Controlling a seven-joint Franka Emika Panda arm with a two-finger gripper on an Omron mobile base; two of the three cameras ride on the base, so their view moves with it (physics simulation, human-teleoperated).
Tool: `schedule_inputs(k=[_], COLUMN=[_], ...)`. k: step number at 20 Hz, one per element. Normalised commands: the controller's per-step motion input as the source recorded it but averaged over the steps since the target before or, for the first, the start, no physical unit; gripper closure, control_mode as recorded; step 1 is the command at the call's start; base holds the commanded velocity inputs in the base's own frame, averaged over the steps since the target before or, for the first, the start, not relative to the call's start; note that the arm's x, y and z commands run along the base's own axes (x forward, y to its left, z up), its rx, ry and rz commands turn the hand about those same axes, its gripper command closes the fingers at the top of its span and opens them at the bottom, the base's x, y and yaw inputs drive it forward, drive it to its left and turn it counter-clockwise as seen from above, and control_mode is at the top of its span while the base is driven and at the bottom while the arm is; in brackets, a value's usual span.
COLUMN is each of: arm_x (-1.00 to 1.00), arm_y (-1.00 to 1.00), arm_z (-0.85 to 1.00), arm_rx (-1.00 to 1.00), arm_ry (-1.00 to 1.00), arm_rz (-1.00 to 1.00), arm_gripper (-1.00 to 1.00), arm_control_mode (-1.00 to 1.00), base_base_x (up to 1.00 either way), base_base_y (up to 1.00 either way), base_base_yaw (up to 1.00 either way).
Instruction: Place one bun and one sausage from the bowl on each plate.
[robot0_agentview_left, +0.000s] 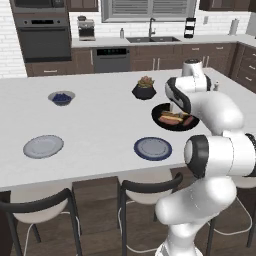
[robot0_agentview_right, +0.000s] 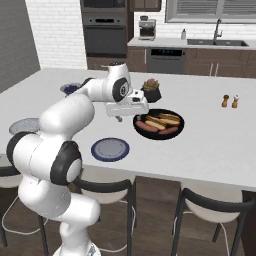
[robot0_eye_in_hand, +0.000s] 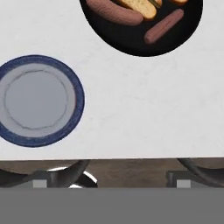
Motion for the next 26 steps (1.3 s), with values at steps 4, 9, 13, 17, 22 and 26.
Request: schedule_inputs(k=[4,9,13,17,22,26], arm_x=[0.73,0.68,0.70,0.48,0.27,0.25], arm_y=[-0.27,-0.12,-0.08,-0.13,-0.14,-0.14], arm_z=[-0.22,-0.27,-0.31,-0.41,-0.44,-0.31], arm_rx=[-0.03,0.00,0.00,0.00,-0.02,-0.08], arm_ry=[0.00,-0.02,0.00,-0.01,-0.09,-0.15], arm_rz=[0.02,0.08,0.07,0.07,0.04,0.01], arm_gripper=[-1.00,-1.00,-1.00,-1.00,-1.00,-1.00], arm_control_mode=[-1.00,-1.00,-1.00,-1.00,-1.00,-1.00], base_base_x=[0.00,0.00,0.00,0.00,0.00,0.00], base_base_y=[0.00,0.00,0.00,0.00,0.00,0.00], base_base_yaw=[0.00,0.00,0.00,0.00,0.00,0.00])
